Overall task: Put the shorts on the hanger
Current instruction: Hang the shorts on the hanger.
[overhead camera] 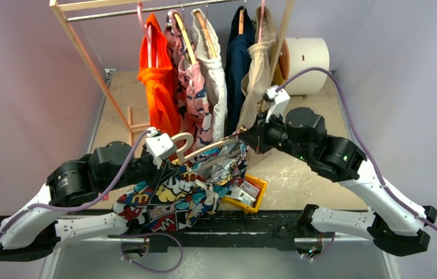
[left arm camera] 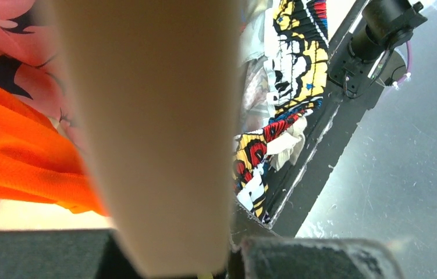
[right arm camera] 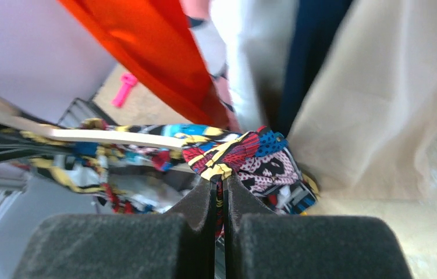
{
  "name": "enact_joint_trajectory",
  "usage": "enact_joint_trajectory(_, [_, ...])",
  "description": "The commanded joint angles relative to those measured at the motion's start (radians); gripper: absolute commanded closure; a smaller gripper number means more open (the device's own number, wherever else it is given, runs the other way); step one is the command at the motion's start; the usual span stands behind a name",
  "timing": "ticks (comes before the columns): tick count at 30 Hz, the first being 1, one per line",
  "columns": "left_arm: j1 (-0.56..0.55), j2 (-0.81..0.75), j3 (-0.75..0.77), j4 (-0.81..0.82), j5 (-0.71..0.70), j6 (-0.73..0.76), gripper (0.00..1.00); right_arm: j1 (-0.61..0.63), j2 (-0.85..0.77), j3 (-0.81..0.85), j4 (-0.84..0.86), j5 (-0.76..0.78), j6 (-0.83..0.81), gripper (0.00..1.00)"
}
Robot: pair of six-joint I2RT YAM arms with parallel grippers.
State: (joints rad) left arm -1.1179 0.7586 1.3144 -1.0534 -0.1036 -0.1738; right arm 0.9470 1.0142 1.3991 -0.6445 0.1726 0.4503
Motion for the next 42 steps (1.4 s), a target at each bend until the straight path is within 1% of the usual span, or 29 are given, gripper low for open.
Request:
enact_joint_trajectory(1, [0.003,-0.011,-0.069,0.123,-0.034,-0.003,1.0,-0.004,0.022,0.134,0.187,-0.19,-0.085,1.0])
enact_joint_trajectory(4, [0.003,-0.052,-0.13,0.216,-0.053,-0.01,1.0,-0.005,0.045,0.145,0.284,-0.312,-0.075,1.0])
enact_joint_trajectory(7, [0.003,-0.101,-0.149,0.312,-0.062,-0.022,1.0,-0.005,0.106,0.214,0.276,-0.38,-0.083,1.0])
enact_joint_trajectory(10, [0.003,-0.106,-0.083,0.366,-0.049,-0.004,1.0,-0.005,0.182,0.425,0.224,-0.39,-0.126,1.0])
enact_joint_trajectory(13, [0.003,-0.071,-0.007,0.378,-0.027,0.009,1.0,-0.004,0.243,0.608,0.239,-0.422,-0.14,1.0])
enact_joint_trajectory(15, [0.003,-0.068,-0.006,0.395,-0.014,0.0,1.0,-0.004,0.245,0.573,0.288,-0.441,-0.128,1.0])
enact_joint_trajectory(19, [0.003,-0.111,-0.099,0.457,-0.016,-0.039,1.0,-0.005,0.203,0.335,0.374,-0.454,-0.079,1.0])
enact_joint_trajectory(21, [0.003,-0.128,-0.115,0.477,-0.024,-0.042,1.0,-0.004,0.21,0.288,0.388,-0.478,-0.068,1.0])
enact_joint_trajectory(23, [0.003,-0.116,-0.078,0.488,-0.027,-0.024,1.0,-0.004,0.249,0.347,0.374,-0.495,-0.078,1.0])
enact_joint_trajectory(25, [0.003,-0.08,-0.003,0.494,-0.021,0.005,1.0,-0.003,0.308,0.488,0.346,-0.533,-0.1,1.0])
enact_joint_trajectory(27, [0.003,-0.032,0.067,0.506,-0.001,0.028,1.0,-0.003,0.345,0.609,0.368,-0.586,-0.098,1.0])
enact_joint_trajectory(28, [0.003,-0.011,0.088,0.515,0.009,0.034,1.0,-0.003,0.351,0.633,0.402,-0.612,-0.086,1.0])
enact_joint_trajectory(30, [0.003,0.01,0.082,0.544,0.021,0.027,1.0,-0.002,0.346,0.609,0.474,-0.631,-0.05,1.0])
enact_joint_trajectory(33, [0.003,-0.017,-0.015,0.6,0.015,-0.007,1.0,-0.003,0.304,0.429,0.542,-0.549,0.001,1.0])
enact_joint_trajectory(35, [0.003,-0.066,-0.11,0.635,-0.007,-0.035,1.0,-0.002,0.282,0.316,0.514,-0.489,0.022,1.0])
enact_joint_trajectory(37, [0.003,-0.122,-0.185,0.689,-0.035,-0.059,1.0,-0.002,0.265,0.236,0.481,-0.474,0.009,1.0])
enact_joint_trajectory(39, [0.003,-0.161,-0.22,0.697,-0.063,-0.07,1.0,-0.003,0.232,0.191,0.463,-0.48,0.0,1.0])
enact_joint_trajectory(42, [0.003,-0.19,-0.229,0.67,-0.109,-0.069,1.0,-0.002,0.182,0.183,0.4,-0.475,-0.039,1.0])
